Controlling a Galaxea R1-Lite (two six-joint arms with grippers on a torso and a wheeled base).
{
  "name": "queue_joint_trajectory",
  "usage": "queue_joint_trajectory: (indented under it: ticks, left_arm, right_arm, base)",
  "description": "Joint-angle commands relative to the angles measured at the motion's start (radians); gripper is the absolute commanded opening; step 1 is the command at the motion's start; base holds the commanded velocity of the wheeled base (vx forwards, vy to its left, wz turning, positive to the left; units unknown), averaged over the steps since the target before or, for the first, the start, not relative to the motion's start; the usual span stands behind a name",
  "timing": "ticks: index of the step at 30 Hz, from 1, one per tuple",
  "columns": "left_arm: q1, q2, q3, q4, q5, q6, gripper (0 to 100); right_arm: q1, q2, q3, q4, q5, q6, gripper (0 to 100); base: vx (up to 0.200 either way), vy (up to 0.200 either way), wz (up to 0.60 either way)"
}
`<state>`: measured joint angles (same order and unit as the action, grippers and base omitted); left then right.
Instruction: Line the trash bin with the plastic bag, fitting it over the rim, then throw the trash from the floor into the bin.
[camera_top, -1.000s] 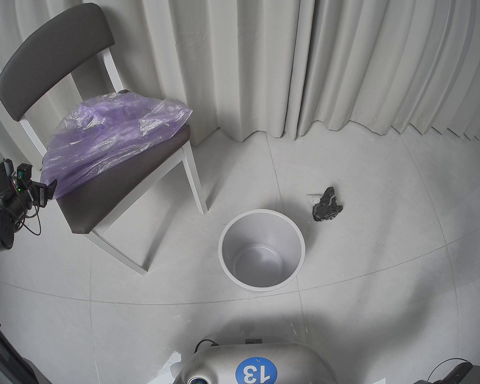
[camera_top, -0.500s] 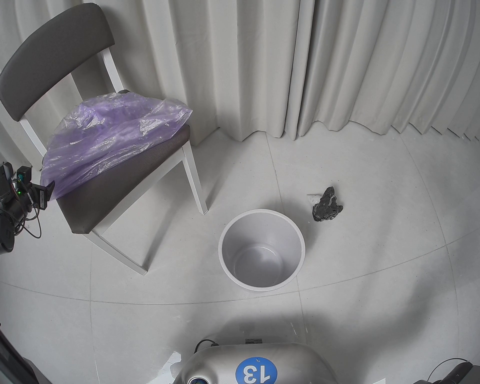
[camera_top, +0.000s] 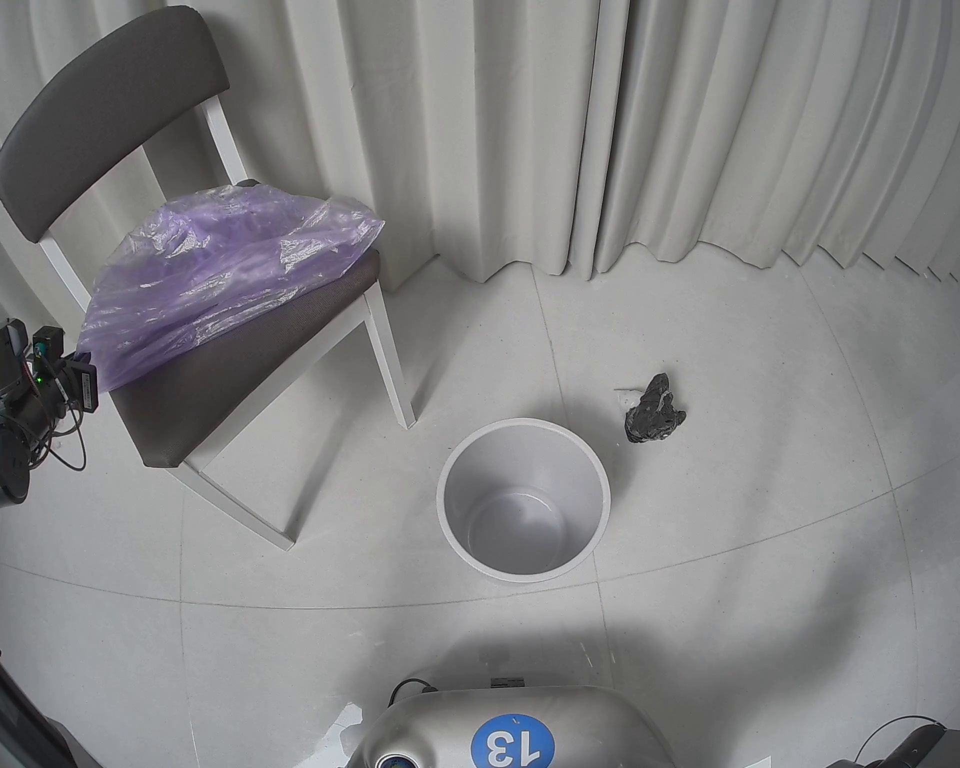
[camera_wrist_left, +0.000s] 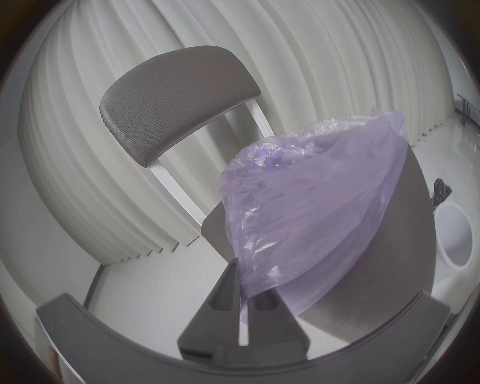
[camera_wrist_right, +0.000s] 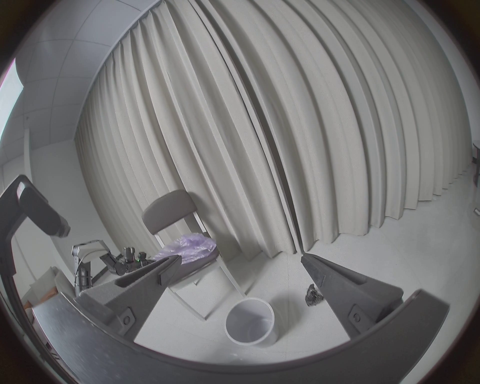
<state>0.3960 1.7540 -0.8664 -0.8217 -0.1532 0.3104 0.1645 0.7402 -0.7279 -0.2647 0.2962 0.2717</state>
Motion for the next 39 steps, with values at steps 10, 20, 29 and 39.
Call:
queue_joint_trajectory:
  ticks: [10, 20, 29, 39]
  left_arm:
    - [-0.097, -0.165, -0.01, 0.016, -0.002, -0.113, 0]
    - [-0.227, -0.217, -0.183, 0.147, 0.007, -0.252, 0]
    - [-0.431, -0.228, -0.301, 0.23, 0.098, -0.304, 0]
    - [-0.585, -0.2, -0.358, 0.265, 0.231, -0.284, 0]
  right_arm:
    - [0.066, 0.321, 0.18, -0.493, 0.0, 0.259, 100]
    - [0.201, 0.37, 0.205, -0.507, -0.006, 0.327, 100]
    - [0.271, 0.407, 0.24, -0.513, -0.006, 0.331, 100]
    - [0.313, 0.469, 0.274, -0.521, -0.006, 0.33, 100]
  base:
    - [0.0, 0.0, 0.0]
    - [0.0, 0.0, 0.0]
    - [0.0, 0.0, 0.0]
    - [0.0, 0.0, 0.0]
